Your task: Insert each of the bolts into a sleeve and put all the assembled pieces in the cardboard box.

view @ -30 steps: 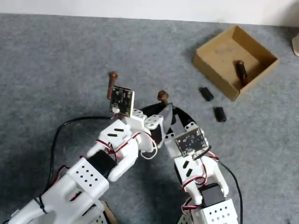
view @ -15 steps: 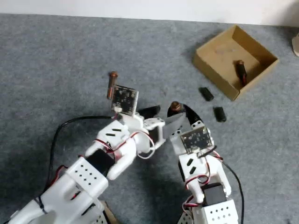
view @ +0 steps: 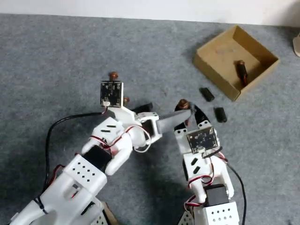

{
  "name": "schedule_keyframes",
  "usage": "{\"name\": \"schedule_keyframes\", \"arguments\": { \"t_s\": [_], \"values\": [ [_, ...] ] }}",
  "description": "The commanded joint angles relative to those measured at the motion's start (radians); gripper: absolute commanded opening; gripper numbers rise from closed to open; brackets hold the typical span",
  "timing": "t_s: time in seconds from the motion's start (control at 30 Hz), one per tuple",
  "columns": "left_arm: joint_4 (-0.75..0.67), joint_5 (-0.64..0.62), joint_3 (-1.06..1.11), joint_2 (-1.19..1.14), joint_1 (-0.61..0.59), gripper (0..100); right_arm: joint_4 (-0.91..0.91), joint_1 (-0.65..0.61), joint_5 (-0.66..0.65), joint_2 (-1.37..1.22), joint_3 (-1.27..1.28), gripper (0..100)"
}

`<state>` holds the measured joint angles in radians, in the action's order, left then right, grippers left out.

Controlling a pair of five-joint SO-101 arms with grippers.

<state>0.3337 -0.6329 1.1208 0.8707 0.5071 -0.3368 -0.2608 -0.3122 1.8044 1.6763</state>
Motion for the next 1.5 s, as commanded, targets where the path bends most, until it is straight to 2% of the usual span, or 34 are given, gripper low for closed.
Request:
{"name": "schedule_keyframes", "arguments": {
  "t_s": [0.0, 0.23, 0.4, 0.83, 1.3, 1.47],
  "values": [
    [0.002, -0.009, -0.056, -0.001, -0.010, 42, 0.039, 0.021, -0.005, 0.015, 0.148, 0.4],
    [0.003, -0.011, -0.056, -0.001, -0.010, 42, 0.039, 0.022, 0.002, 0.013, 0.147, 0.4],
    [0.003, -0.011, -0.059, -0.001, -0.010, 42, 0.038, 0.025, 0.071, 0.013, 0.107, 0.4],
    [0.000, -0.012, -0.061, -0.001, -0.065, 42, -0.012, 0.119, 0.064, -0.016, 0.030, 0.4],
    [0.000, -0.012, -0.056, -0.002, -0.064, 42, -0.007, 0.252, 0.061, -0.667, -0.486, 0.5],
    [-0.002, -0.012, -0.056, -0.002, -0.062, 42, 0.018, 0.269, -0.031, -0.857, -0.616, 0.5]
  ]
}}
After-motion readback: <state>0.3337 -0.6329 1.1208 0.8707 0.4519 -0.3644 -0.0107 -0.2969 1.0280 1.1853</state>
